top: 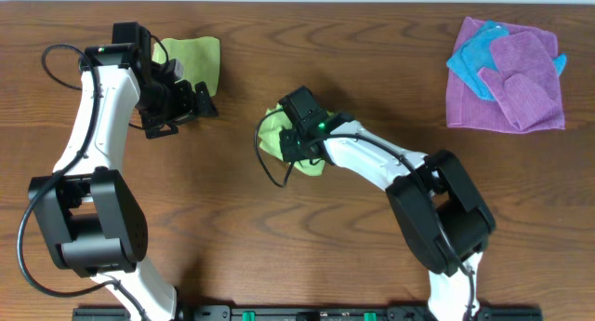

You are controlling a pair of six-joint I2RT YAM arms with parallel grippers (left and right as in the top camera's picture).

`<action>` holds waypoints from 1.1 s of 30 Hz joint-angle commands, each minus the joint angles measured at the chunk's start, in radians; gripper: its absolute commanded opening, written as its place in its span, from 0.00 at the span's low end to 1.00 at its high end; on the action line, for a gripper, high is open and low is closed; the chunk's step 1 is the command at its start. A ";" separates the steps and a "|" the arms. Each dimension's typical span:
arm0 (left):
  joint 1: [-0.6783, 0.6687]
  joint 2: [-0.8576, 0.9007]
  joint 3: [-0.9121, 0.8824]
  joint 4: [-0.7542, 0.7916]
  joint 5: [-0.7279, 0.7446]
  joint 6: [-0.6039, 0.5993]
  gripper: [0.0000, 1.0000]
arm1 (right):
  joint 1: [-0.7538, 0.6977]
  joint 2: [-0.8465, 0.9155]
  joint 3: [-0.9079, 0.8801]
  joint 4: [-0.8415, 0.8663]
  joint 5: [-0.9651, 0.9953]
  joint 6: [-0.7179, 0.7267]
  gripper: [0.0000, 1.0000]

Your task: Fold the cloth

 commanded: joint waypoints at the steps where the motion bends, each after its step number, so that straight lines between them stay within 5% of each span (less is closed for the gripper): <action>1: 0.001 -0.018 -0.008 0.000 -0.003 0.022 0.98 | 0.004 0.027 -0.031 -0.122 -0.024 -0.035 0.01; 13: 0.001 -0.018 -0.008 0.000 -0.003 0.022 0.98 | 0.003 0.026 -0.031 -0.442 -0.014 -0.371 0.01; 16: 0.001 -0.018 -0.008 0.000 -0.003 0.022 0.98 | -0.007 0.026 -0.031 -0.409 0.131 -0.377 0.01; 23: 0.001 -0.018 -0.008 -0.001 -0.003 0.022 0.98 | -0.023 0.026 -0.031 -0.206 0.137 -0.518 0.01; 33: 0.001 -0.018 -0.008 -0.002 -0.003 0.022 0.98 | -0.014 -0.053 0.013 -0.271 0.037 -0.474 0.01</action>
